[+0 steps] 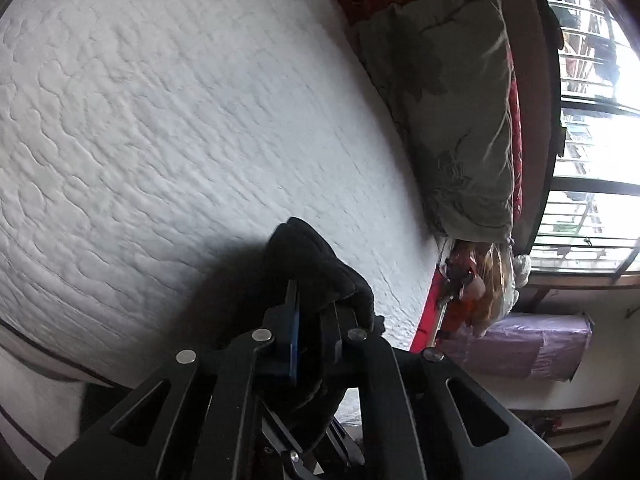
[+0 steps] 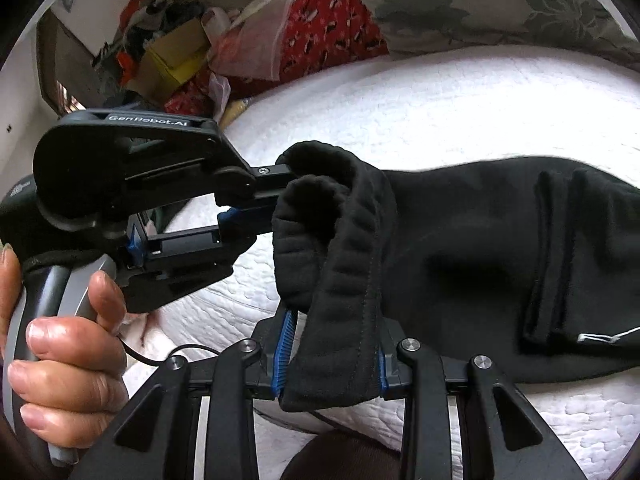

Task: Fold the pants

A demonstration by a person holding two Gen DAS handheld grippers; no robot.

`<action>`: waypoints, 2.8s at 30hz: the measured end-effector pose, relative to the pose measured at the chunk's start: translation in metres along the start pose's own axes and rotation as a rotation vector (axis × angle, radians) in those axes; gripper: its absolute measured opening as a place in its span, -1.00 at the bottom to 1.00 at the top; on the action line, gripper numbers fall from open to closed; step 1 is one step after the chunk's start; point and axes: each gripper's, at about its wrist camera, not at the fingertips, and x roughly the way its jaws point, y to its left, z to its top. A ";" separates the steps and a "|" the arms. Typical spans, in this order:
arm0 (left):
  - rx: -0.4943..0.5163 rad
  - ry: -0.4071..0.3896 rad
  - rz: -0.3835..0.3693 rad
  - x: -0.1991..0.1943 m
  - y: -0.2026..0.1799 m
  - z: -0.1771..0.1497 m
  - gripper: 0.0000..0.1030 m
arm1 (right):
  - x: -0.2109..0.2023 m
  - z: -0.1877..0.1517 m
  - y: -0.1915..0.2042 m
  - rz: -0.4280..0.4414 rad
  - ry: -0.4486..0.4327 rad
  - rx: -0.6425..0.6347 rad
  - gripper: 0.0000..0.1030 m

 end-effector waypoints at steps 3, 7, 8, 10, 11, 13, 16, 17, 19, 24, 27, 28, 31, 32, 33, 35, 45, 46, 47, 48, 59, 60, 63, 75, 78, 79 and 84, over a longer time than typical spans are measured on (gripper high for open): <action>0.001 0.018 -0.015 0.010 -0.019 -0.010 -0.90 | -0.014 0.002 -0.005 0.019 -0.016 0.018 -0.37; 0.046 0.043 0.000 0.034 -0.055 -0.024 -0.90 | -0.045 0.003 -0.032 0.049 -0.061 0.080 -0.36; 0.062 0.056 0.007 0.044 -0.067 -0.029 -0.90 | -0.052 0.002 -0.039 0.054 -0.069 0.094 -0.36; 0.082 0.078 0.018 0.065 -0.086 -0.036 -0.90 | -0.065 0.003 -0.055 0.061 -0.090 0.127 -0.36; 0.090 0.097 0.022 0.079 -0.095 -0.041 -0.90 | -0.075 0.003 -0.068 0.064 -0.105 0.154 -0.36; 0.107 0.124 0.039 0.096 -0.106 -0.050 -0.90 | -0.088 0.001 -0.090 0.067 -0.125 0.202 -0.36; 0.132 0.167 0.082 0.130 -0.122 -0.063 -0.90 | -0.104 -0.003 -0.122 0.064 -0.148 0.270 -0.36; 0.138 0.179 0.100 0.141 -0.126 -0.069 -0.90 | -0.110 -0.006 -0.139 0.064 -0.153 0.305 -0.35; 0.159 0.201 0.133 0.163 -0.131 -0.078 -0.90 | -0.113 -0.008 -0.159 0.066 -0.154 0.352 -0.34; 0.201 0.224 0.209 0.189 -0.132 -0.092 -0.89 | -0.115 -0.026 -0.215 0.086 -0.146 0.510 -0.28; 0.205 0.239 0.191 0.188 -0.132 -0.094 -0.78 | -0.110 -0.034 -0.237 0.115 -0.125 0.585 -0.23; 0.202 0.248 0.175 0.184 -0.132 -0.093 -0.72 | -0.108 -0.037 -0.242 0.138 -0.124 0.606 -0.25; 0.201 0.235 0.129 0.166 -0.134 -0.088 -0.71 | -0.106 -0.034 -0.241 0.166 -0.122 0.615 -0.21; 0.205 0.222 0.109 0.157 -0.135 -0.087 -0.71 | -0.105 -0.032 -0.241 0.170 -0.120 0.617 -0.18; 0.209 0.195 0.086 0.144 -0.135 -0.084 -0.71 | -0.107 -0.032 -0.242 0.174 -0.121 0.621 -0.16; 0.226 0.125 0.041 0.113 -0.131 -0.077 -0.60 | -0.111 -0.031 -0.247 0.192 -0.121 0.636 -0.05; 0.137 -0.030 0.068 0.052 -0.058 -0.049 0.19 | -0.162 -0.001 -0.255 0.109 -0.239 0.565 0.45; 0.123 -0.012 0.063 0.058 -0.053 -0.050 0.19 | -0.158 0.005 -0.251 0.100 -0.223 0.544 0.50; 0.119 0.004 0.064 0.065 -0.050 -0.051 0.19 | -0.151 0.011 -0.244 0.083 -0.202 0.516 0.51; 0.123 0.009 0.066 0.070 -0.050 -0.054 0.19 | -0.145 0.015 -0.238 0.069 -0.185 0.491 0.51; 0.260 -0.064 0.296 0.114 -0.075 -0.049 -0.09 | -0.106 0.049 -0.214 -0.048 -0.114 0.270 -0.71; 0.261 -0.061 0.304 0.119 -0.073 -0.049 -0.09 | -0.110 0.052 -0.215 -0.041 -0.131 0.257 -0.71; 0.233 -0.048 0.301 0.122 -0.062 -0.046 -0.08 | -0.108 0.052 -0.229 -0.047 -0.144 0.273 -0.71; 0.312 -0.101 0.187 0.058 -0.073 -0.095 -0.03 | -0.139 0.030 -0.234 0.046 -0.127 0.334 -0.11; 0.356 -0.049 0.237 0.077 -0.068 -0.112 -0.03 | -0.139 0.018 -0.223 0.015 -0.108 0.285 -0.19; 0.372 -0.043 0.269 0.083 -0.066 -0.115 -0.03 | -0.141 0.012 -0.219 -0.014 -0.113 0.258 -0.44; 0.439 -0.034 0.361 0.100 -0.065 -0.125 -0.03 | -0.144 -0.022 -0.236 -0.078 -0.126 0.327 -0.75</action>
